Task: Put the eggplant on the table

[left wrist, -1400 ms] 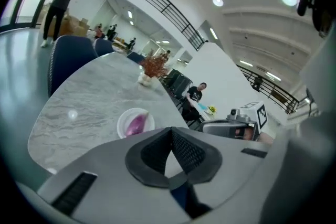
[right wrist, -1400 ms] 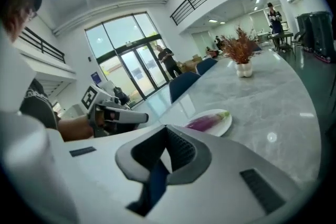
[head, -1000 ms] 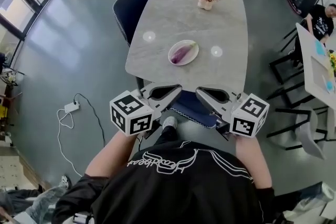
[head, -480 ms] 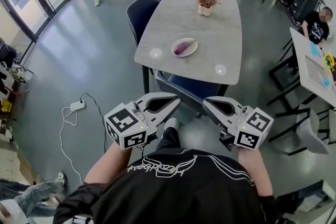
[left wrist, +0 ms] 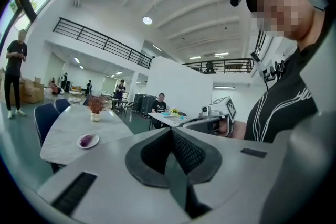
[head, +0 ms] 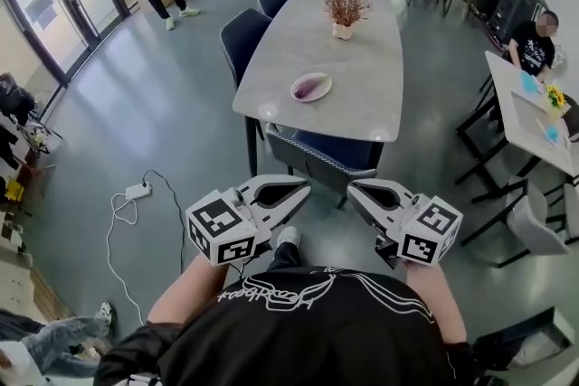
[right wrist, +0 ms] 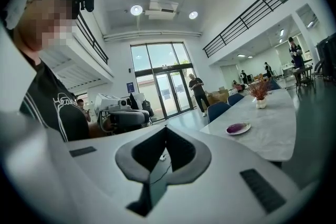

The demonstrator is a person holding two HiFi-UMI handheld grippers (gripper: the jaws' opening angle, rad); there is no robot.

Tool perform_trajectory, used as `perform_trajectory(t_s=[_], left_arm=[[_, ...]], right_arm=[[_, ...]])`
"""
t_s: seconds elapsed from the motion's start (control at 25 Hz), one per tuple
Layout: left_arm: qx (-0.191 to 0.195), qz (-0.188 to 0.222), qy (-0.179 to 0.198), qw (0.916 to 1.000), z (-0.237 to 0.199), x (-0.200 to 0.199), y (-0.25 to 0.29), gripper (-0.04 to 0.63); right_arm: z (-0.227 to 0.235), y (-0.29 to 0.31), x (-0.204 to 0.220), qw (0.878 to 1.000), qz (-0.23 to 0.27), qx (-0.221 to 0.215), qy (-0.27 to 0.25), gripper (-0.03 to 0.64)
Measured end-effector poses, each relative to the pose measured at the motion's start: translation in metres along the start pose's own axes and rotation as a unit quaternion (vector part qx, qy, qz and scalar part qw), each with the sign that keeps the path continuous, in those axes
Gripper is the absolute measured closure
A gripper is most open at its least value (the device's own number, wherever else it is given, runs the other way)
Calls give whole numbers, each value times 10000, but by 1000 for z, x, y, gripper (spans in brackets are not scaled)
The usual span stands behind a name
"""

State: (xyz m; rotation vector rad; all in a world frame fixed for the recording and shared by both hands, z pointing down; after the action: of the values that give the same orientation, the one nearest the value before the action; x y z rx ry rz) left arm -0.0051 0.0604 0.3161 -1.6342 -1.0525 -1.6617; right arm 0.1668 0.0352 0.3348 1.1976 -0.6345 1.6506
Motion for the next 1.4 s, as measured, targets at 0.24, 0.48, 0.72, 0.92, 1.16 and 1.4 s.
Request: perform_trajectory(t_s=[0.24, 0.48, 0.72, 0.92, 1.16, 1.4], left_arm=[[-52, 46, 37, 10000, 22, -2, -9, 586], [-31, 96, -37, 9999, 35, -4, -7, 586], [18, 85, -14, 10000, 44, -5, -1, 586], [64, 67, -11, 10000, 51, -6, 1, 586], [139, 32, 21, 9999, 55, -6, 4, 586], [160, 30, -15, 9999, 58, -3, 4, 588]], right_arm=[[-15, -13, 5, 9998, 32, 138, -113, 611], [-22, -22, 10, 9999, 36, 105, -70, 611], [-25, -29, 14, 9999, -23, 58, -106, 611], [-27, -36, 16, 9999, -36, 64, -89, 611], [-28, -40, 18, 9999, -27, 134, -98, 612], [-31, -40, 24, 9998, -96, 136, -100, 612]])
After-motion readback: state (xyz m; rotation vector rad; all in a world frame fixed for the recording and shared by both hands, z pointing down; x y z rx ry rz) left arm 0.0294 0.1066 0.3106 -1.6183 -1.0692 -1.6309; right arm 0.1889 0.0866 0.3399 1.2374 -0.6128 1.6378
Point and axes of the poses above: the fingertips, and each gripper's own axes: y forward along the fingers, z to its right, x out of its underside, the point moved 6 cm from there along -y, backward along the fingers, and after that the axes turned 7 degrees about y, right-handed, at the moved point
